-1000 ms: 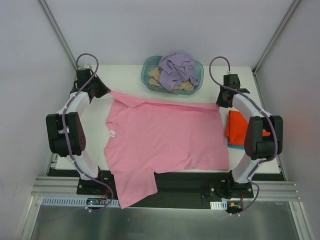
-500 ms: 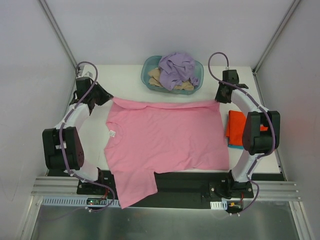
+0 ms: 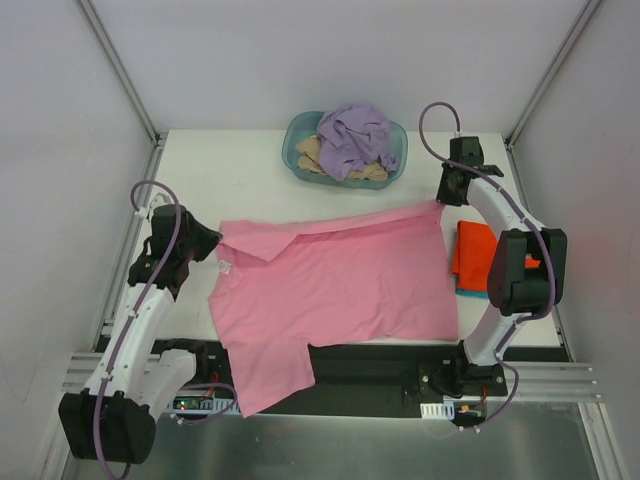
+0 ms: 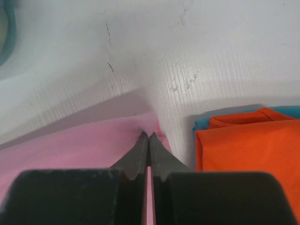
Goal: Fold and stack the t-shirts
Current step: Fold the flattened tshirt in 1/3 of the way
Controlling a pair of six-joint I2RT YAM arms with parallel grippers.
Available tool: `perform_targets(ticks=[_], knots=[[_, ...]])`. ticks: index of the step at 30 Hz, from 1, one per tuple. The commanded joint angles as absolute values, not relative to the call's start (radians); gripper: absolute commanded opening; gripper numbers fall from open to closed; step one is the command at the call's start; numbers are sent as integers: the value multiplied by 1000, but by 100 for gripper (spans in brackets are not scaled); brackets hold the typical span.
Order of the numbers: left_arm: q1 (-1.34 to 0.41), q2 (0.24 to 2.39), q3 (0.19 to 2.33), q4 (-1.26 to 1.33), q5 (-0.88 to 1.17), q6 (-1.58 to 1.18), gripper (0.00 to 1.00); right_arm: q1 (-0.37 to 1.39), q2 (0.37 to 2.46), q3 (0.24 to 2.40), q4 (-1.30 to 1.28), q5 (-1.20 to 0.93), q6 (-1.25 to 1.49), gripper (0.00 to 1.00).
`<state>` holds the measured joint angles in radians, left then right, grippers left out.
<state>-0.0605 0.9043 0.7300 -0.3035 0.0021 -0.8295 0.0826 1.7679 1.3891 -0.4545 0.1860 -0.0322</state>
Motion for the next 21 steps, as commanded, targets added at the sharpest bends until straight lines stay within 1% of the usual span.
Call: perform_targets(ticks=[1, 9, 14, 19, 21], knots=[[-87, 809, 703, -486, -51, -937, 0, 58, 1729, 1446, -489, 224, -67, 1], [-138, 692, 672, -675, -26, -1017, 0, 57, 1724, 1434, -500, 198, -92, 1], [-140, 643, 638, -706, -2, -1026, 0, 57, 1720, 1424, -509, 209, -107, 1], [-140, 666, 611, -706, 29, -1029, 0, 57, 1700, 1388, -541, 210, -97, 1], [-140, 673, 604, -704, 29, -1029, 0, 58, 1675, 1365, -546, 222, -92, 3]])
